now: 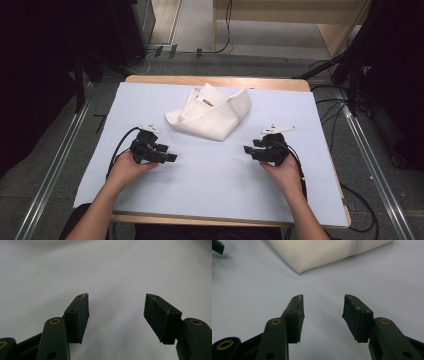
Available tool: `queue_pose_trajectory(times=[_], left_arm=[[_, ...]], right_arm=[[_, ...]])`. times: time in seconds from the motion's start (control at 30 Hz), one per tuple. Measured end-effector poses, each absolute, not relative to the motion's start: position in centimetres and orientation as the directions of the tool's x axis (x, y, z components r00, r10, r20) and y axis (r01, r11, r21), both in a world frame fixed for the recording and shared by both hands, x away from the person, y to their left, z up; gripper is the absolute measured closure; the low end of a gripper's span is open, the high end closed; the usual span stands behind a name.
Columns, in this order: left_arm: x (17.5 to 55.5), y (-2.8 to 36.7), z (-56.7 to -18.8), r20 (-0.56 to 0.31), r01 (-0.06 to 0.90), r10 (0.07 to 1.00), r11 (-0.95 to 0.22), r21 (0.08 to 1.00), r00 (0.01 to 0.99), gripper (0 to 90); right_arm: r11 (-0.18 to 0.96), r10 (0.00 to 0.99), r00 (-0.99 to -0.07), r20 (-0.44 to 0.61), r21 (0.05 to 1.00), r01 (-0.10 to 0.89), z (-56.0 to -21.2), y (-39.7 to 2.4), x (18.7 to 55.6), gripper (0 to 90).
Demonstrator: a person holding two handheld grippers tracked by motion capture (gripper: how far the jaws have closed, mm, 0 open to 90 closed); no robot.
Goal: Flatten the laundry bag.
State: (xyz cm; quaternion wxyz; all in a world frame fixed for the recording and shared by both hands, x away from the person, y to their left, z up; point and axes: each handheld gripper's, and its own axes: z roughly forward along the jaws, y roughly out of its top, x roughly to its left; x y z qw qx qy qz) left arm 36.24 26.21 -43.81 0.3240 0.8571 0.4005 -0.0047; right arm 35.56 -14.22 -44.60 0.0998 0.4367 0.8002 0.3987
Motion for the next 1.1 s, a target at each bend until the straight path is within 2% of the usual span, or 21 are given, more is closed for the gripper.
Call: queue_pose_trajectory(times=[0.13,0.43,0.7,1.1], left_arm=[[36.23,26.16,-43.68,-0.247,0.675,0.684,-0.474,0.565,0.687,36.5],[36.5,25.93,-43.37,-0.263,0.676,0.677,-0.463,0.574,0.687,36.7],[37.01,25.69,-43.46,-0.254,0.674,0.68,-0.468,0.572,0.688,39.7],[37.02,25.82,-43.37,-0.259,0.678,0.682,-0.463,0.571,0.684,38.5]], right_arm=[[0.295,0.777,-0.597,0.2,0.722,0.626,-44.54,-14.21,35.43,53.3],[0.28,0.787,-0.584,0.199,0.729,0.625,-44.4,-14.38,34.98,49.8],[0.276,0.785,-0.587,0.198,0.736,0.618,-44.35,-14.54,34.76,49.9],[0.271,0.791,-0.577,0.201,0.731,0.626,-44.34,-14.67,34.82,51.1]])
